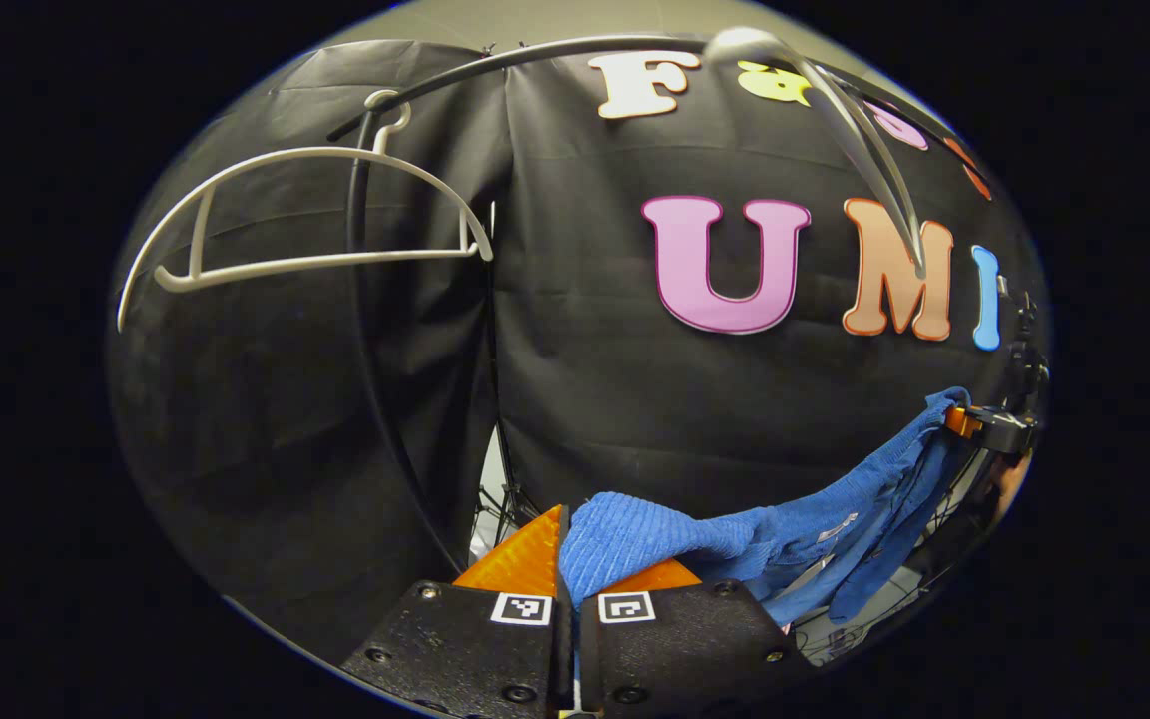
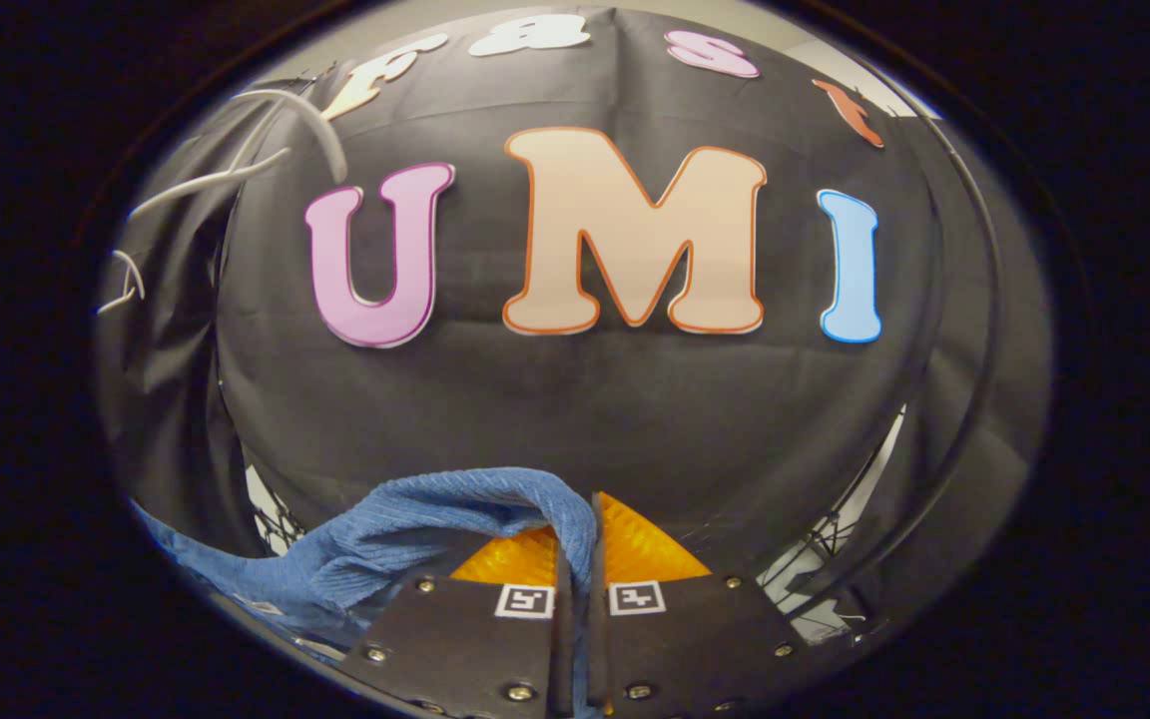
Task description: Grasp the clothes on the hanger with both hands and then place them into the laundry hamper below.
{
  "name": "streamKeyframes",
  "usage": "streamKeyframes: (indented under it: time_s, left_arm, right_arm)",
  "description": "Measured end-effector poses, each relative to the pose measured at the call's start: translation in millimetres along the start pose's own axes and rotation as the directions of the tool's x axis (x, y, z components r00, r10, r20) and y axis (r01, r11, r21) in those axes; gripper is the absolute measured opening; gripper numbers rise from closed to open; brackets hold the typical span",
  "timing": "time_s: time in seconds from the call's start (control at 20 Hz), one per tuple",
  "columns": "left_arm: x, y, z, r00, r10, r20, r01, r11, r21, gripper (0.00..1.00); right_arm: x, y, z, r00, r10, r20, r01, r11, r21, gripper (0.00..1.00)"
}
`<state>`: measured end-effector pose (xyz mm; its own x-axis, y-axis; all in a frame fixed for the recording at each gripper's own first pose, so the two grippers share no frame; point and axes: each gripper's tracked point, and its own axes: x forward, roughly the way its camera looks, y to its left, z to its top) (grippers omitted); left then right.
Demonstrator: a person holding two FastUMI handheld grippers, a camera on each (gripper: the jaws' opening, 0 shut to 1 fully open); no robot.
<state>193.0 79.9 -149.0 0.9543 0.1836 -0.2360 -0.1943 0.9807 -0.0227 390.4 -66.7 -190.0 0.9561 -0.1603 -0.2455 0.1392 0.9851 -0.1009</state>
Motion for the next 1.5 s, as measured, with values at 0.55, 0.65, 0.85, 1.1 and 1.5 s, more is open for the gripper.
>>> streamKeyframes:
  time_s: [0.55,0.65,0.85,1.1,1.5]
  left_arm:
    - [8,-67,-25,0.976,-0.218,-0.024,0.219,0.971,0.091,0.03]
    - [10,-81,-21,0.965,-0.261,-0.016,0.261,0.96,0.097,0.03]
    - [17,-117,-16,0.94,-0.342,-0.01,0.341,0.935,0.097,0.03]
    - [18,-144,-5,0.91,-0.414,0.007,0.413,0.908,0.075,0.03]
    - [32,-189,-3,0.874,-0.486,0.008,0.484,0.873,0.059,0.03]
  right_arm:
    - [-79,41,-45,0.987,0.081,-0.138,-0.082,0.997,0.001,0.06]
    - [-92,53,-42,0.985,0.094,-0.145,-0.096,0.995,-0.005,0.06]
    - [-117,76,-29,0.982,0.119,-0.145,-0.117,0.993,0.021,0.06]
    - [-138,104,-5,0.978,0.164,-0.127,-0.165,0.986,0.007,0.06]
    - [-138,162,21,0.954,0.281,-0.106,-0.283,0.959,-0.002,0.06]
